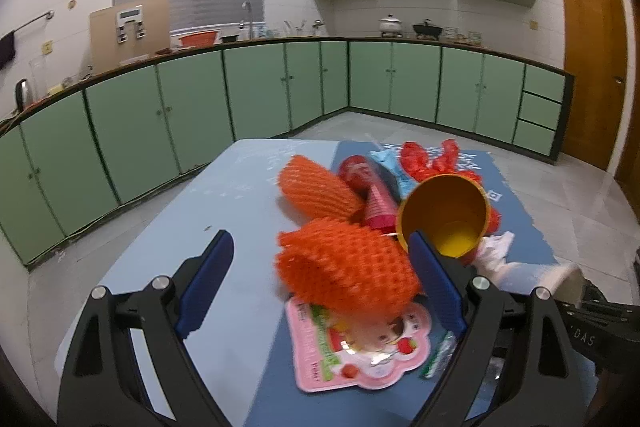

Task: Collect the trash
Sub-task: 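Reach the right gripper to the white-and-blue paper cup and grasp it, then carry the paper cup over the black bin while the left gripper grasps the red-and-gold cup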

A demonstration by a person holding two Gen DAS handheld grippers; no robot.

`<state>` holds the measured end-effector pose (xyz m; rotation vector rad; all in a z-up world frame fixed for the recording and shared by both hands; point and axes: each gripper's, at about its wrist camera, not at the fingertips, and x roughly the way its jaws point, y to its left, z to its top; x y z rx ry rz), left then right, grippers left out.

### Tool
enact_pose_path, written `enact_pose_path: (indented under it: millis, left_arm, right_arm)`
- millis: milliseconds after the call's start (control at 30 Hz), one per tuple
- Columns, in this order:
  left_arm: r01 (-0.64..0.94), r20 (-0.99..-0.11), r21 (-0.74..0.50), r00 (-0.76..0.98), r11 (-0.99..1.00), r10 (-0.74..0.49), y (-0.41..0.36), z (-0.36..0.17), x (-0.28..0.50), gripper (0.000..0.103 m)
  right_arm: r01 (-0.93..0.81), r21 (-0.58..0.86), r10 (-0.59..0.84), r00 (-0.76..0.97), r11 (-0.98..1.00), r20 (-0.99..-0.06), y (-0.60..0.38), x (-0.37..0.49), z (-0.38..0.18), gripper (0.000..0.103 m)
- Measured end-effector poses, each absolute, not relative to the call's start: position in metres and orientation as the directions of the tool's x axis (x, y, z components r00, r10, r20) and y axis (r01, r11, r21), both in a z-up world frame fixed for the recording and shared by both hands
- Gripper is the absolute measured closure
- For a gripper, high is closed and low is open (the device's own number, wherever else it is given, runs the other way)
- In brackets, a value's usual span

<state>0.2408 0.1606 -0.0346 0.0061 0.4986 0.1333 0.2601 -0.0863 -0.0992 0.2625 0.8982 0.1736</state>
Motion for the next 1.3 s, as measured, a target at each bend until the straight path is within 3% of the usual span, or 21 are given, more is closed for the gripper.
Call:
enact_pose_path:
  millis: [533, 733, 1100, 1300]
  left_arm:
    - [0.056, -0.469, 0.032, 0.882, 0.998, -0.035, 0.094, -0.030, 0.270, 0.018]
    - [0.096, -0.516, 0.022, 0.854, 0.995, -0.071, 0.079, -0.039, 0.288, 0.038]
    - [0.189, -0.537, 0.028, 0.831, 0.982, -0.145, 0.063, -0.051, 0.286, 0.100]
    - [0.168, -0.503, 0.010, 0.853, 0.986, -0.140, 0.061, -0.046, 0.277, 0.100]
  right_arm:
    - [0.012, 0.265, 0.184, 0.688, 0.964, -0.702, -0.144, 0.238, -0.062, 0.100]
    - [0.043, 0.259, 0.157, 0.696, 0.965, -0.701, -0.165, 0.231, -0.060, 0.100]
    - [0.079, 0.262, 0.136, 0.692, 0.962, -0.709, -0.183, 0.222, -0.073, 0.100]
    - [0.104, 0.278, 0.128, 0.702, 0.955, -0.701, -0.198, 0.213, -0.073, 0.100]
